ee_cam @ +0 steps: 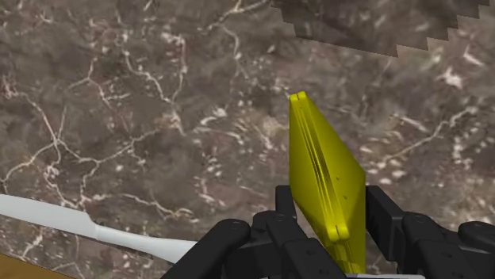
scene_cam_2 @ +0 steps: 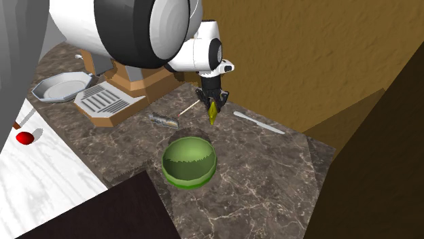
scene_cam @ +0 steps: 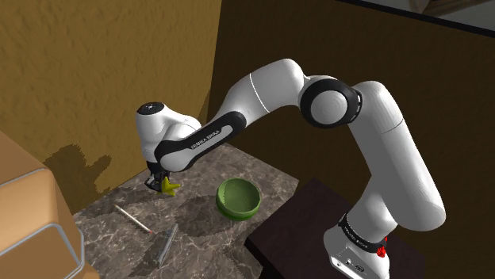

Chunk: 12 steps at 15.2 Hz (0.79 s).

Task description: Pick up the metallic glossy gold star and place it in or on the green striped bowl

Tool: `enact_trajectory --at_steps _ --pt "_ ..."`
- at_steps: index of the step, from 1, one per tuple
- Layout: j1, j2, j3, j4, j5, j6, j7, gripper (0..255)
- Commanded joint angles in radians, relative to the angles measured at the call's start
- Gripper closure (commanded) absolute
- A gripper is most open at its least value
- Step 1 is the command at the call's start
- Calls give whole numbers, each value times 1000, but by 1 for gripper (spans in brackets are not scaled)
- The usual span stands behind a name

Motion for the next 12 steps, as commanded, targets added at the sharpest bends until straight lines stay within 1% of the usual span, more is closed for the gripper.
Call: enact_trajectory --at_steps 1,4,12 --pt "0 0 0 0 0 0 0 255" --pt "0 1 0 0 0 0 0 255" --pt "-10 -75 17 -17 18 -58 -14 255"
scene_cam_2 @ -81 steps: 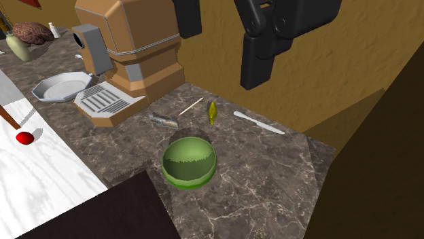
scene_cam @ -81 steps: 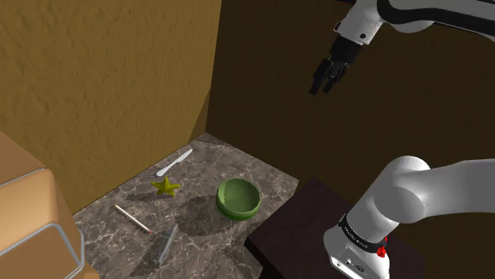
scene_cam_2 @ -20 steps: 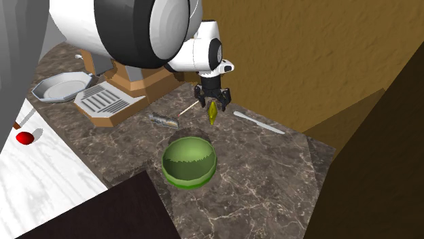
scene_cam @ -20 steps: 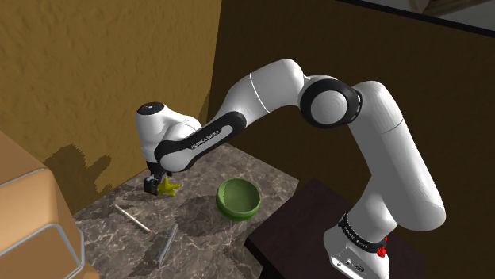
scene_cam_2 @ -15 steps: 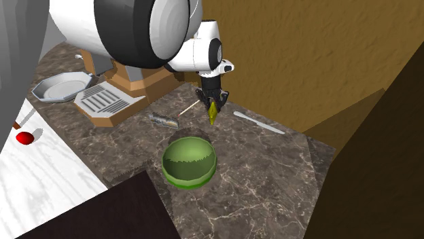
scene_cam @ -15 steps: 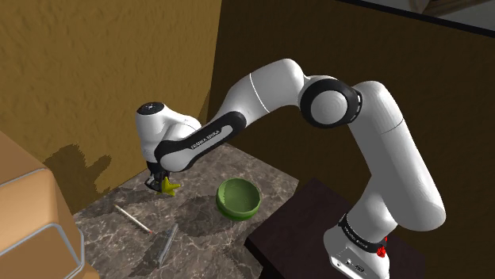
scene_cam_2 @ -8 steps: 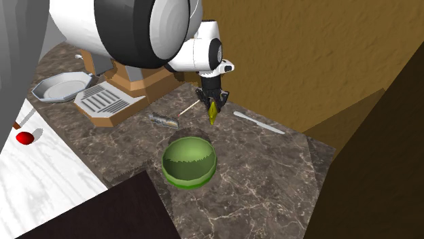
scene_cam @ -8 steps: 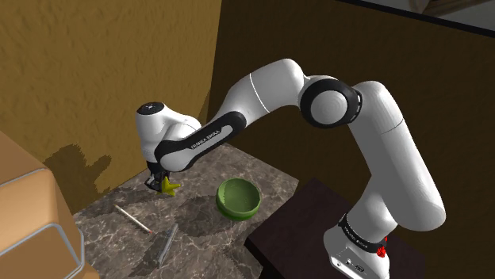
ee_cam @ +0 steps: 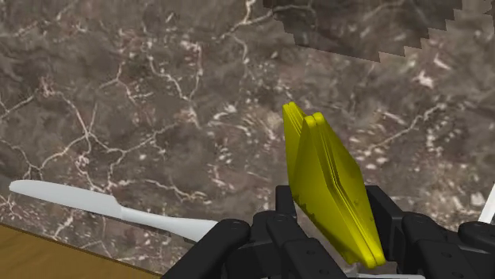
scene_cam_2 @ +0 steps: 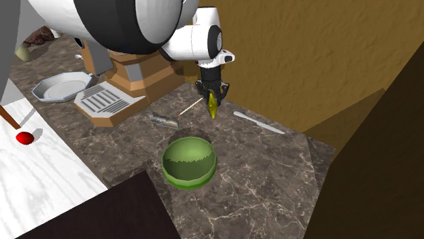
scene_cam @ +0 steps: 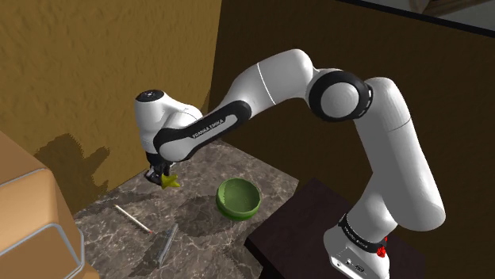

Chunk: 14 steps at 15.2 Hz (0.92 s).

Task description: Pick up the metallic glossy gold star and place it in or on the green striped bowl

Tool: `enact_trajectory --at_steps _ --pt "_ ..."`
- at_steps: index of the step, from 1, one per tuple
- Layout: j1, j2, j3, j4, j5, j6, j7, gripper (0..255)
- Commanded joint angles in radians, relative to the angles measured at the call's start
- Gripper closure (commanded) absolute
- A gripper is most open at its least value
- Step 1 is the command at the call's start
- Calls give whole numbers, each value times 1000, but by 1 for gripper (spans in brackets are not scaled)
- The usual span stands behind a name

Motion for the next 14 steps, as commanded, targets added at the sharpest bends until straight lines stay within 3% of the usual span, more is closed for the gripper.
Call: enact_trajectory --at_steps 1,14 --pt "-2 -16 4 1 5 -16 -4 255" --pt "-15 -118 27 11 36 -127 -31 255"
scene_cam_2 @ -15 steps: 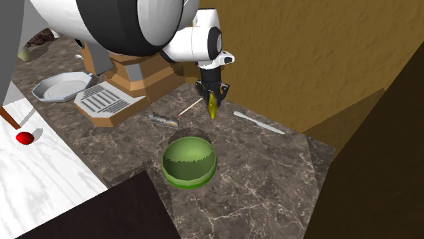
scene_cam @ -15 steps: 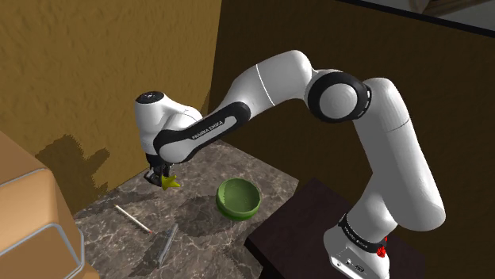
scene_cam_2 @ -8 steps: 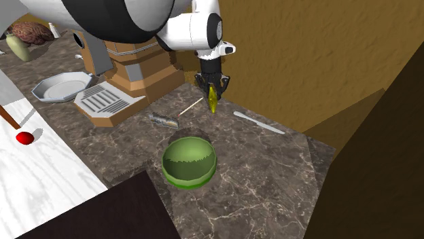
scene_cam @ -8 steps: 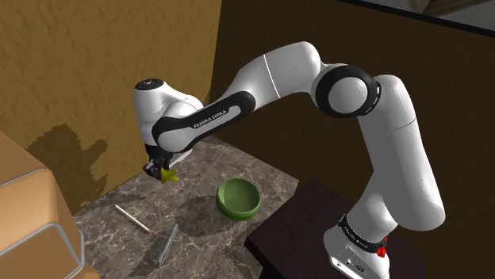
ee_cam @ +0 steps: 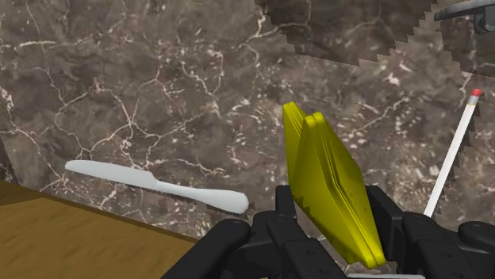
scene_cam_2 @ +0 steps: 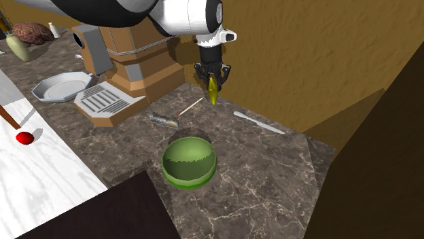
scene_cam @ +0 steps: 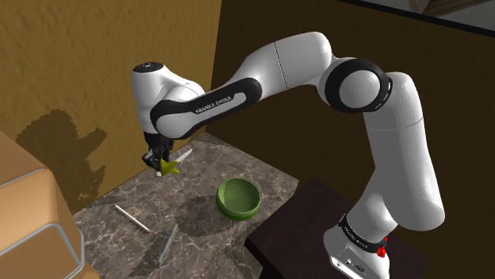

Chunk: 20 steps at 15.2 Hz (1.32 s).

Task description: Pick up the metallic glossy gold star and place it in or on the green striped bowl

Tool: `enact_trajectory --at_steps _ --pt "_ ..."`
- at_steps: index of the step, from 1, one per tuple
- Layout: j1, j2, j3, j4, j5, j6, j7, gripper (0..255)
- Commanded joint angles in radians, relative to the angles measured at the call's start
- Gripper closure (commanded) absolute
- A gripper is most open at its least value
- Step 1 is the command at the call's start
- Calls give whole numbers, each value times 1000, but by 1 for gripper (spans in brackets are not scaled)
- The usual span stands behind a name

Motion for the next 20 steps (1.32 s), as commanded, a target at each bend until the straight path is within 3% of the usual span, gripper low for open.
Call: enact_trajectory --at_steps 1,11,20 --pt "-2 -16 3 3 5 -19 -4 255" --pt "-7 -72 16 39 25 -109 -24 255" --pt "-107 -436 43 -507 93 90 -55 255"
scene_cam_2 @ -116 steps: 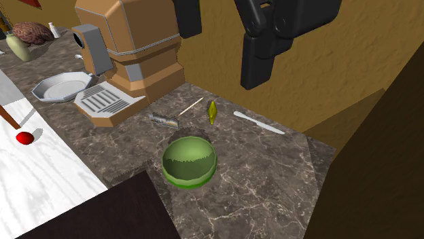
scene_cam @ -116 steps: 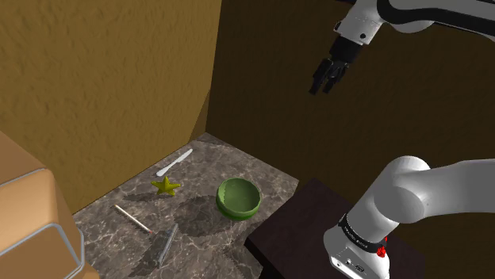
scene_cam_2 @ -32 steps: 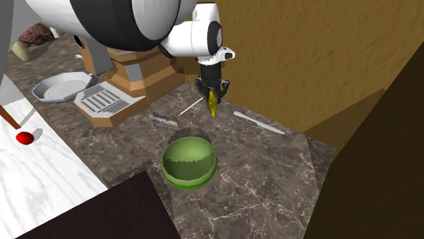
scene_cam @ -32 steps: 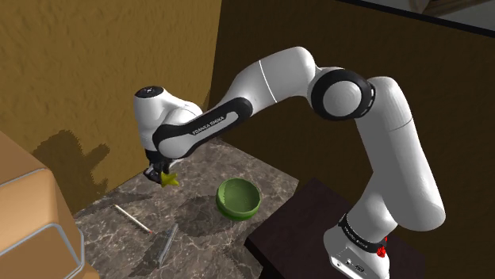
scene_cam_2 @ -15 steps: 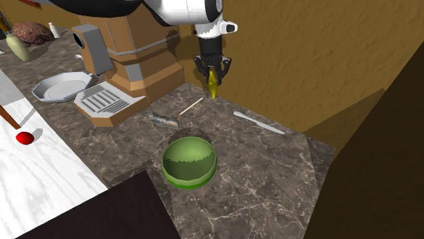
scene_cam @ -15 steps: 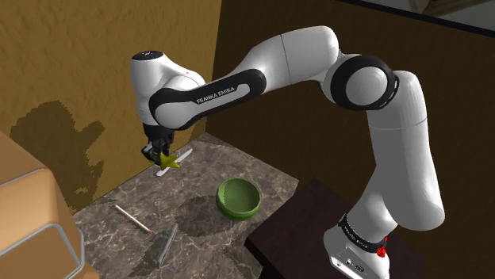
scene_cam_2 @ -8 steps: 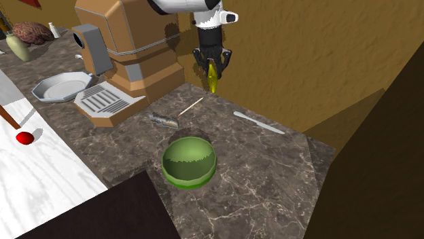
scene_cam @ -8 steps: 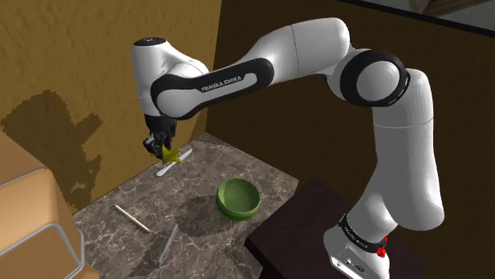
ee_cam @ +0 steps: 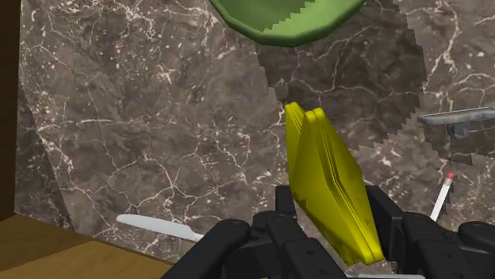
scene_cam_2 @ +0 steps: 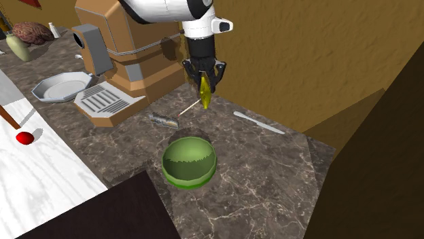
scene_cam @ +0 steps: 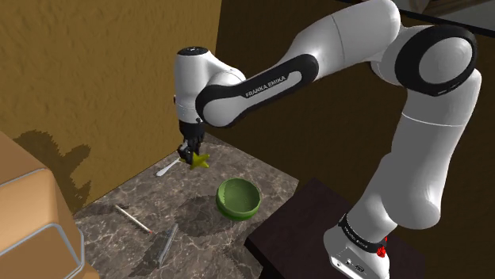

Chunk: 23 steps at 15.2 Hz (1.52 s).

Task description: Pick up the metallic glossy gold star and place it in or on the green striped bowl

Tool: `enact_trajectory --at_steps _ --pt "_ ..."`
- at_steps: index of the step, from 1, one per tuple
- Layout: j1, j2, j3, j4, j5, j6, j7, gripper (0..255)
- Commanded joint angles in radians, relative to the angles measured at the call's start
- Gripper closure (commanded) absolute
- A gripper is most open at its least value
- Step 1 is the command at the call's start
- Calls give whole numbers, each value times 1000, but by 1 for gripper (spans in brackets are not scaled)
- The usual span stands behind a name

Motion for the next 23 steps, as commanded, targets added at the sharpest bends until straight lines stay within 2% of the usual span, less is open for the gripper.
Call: enact_trajectory --at_steps 1,7,12,23 --pt "-18 -85 6 -114 23 34 -14 255" --pt "-50 -312 3 -395 99 109 -85 255" --pt "-49 -515 -21 -613 170 137 -163 255" --pt "-66 -384 -9 -658 101 305 -100 255"
